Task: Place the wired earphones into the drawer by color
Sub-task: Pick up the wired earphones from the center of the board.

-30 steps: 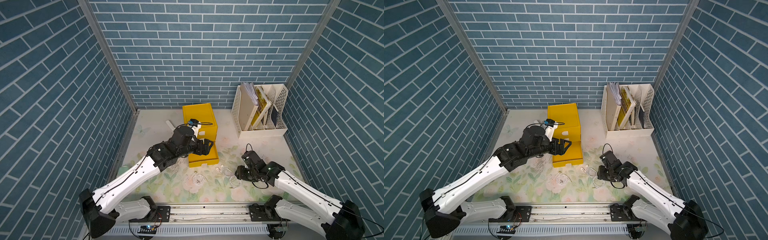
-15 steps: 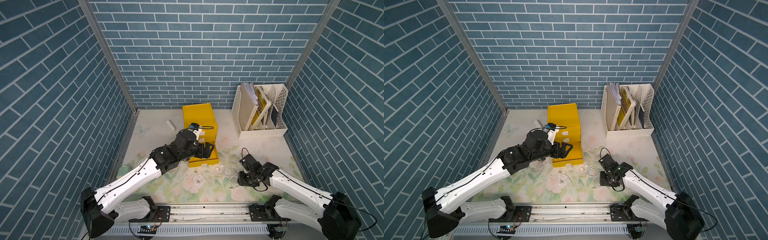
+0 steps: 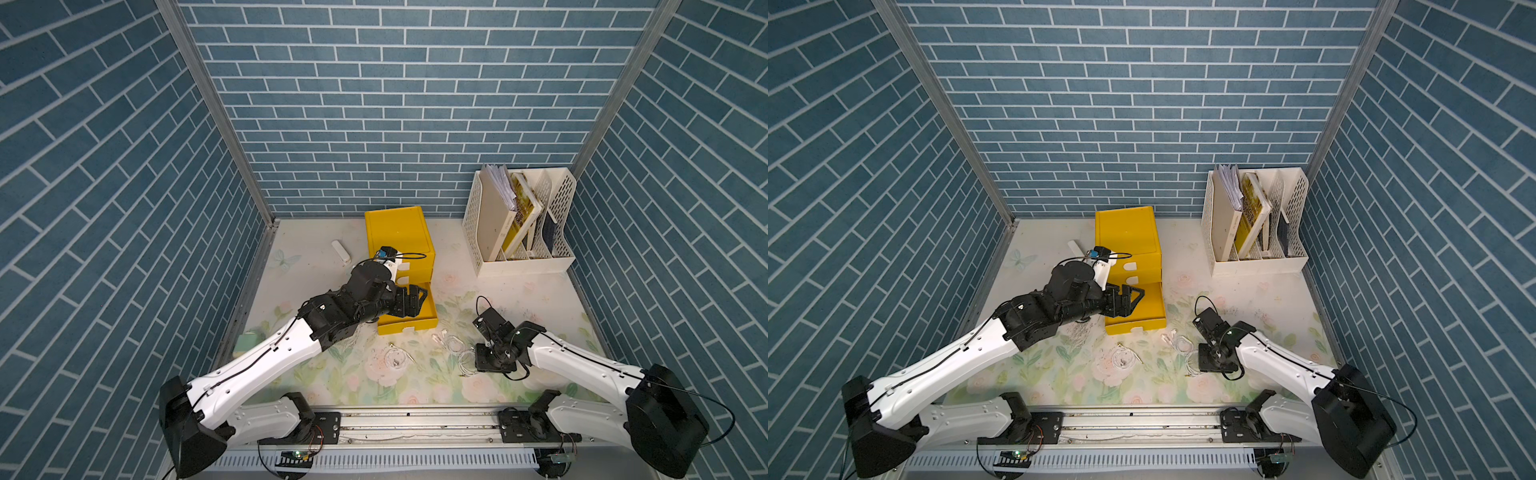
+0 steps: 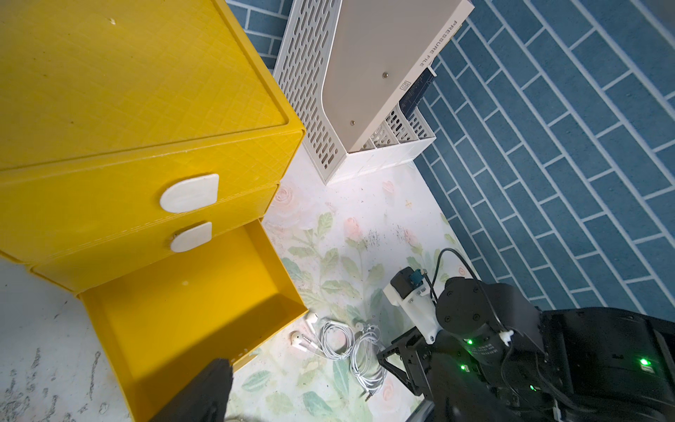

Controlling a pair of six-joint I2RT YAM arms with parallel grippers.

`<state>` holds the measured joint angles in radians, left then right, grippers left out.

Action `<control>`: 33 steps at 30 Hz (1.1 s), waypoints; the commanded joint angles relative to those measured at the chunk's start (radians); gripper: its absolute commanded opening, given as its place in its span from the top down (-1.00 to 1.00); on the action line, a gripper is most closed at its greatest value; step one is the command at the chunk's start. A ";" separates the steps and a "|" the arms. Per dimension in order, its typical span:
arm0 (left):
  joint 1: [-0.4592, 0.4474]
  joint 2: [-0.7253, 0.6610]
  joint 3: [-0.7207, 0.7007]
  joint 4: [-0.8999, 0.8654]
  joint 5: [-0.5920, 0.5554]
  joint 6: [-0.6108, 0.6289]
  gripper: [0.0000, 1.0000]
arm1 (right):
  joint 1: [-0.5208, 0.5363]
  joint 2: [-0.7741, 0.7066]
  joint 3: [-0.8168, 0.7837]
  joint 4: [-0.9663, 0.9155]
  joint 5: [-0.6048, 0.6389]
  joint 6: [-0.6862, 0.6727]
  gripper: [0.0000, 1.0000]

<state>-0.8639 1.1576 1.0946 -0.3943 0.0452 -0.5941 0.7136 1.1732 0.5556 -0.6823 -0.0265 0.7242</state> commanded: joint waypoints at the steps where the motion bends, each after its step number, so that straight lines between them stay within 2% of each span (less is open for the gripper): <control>1: -0.006 -0.018 -0.018 0.008 -0.012 -0.001 -0.80 | 0.006 0.020 0.029 0.004 0.050 -0.028 0.11; 14: -0.006 -0.018 -0.016 -0.003 -0.019 0.006 -0.80 | 0.010 0.068 0.035 0.045 0.045 -0.037 0.12; 22: -0.006 -0.021 -0.017 -0.007 -0.020 0.005 -0.80 | 0.024 0.098 0.031 0.045 0.057 -0.049 0.27; 27: -0.006 -0.027 -0.019 -0.014 -0.028 0.007 -0.80 | 0.033 0.074 0.030 0.033 0.071 -0.046 0.29; 33: -0.005 -0.030 -0.022 -0.014 -0.031 0.005 -0.80 | 0.033 0.063 0.017 0.042 0.069 -0.040 0.42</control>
<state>-0.8639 1.1416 1.0874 -0.3985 0.0265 -0.5941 0.7414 1.2480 0.5812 -0.6285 0.0235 0.6979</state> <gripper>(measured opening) 0.901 0.294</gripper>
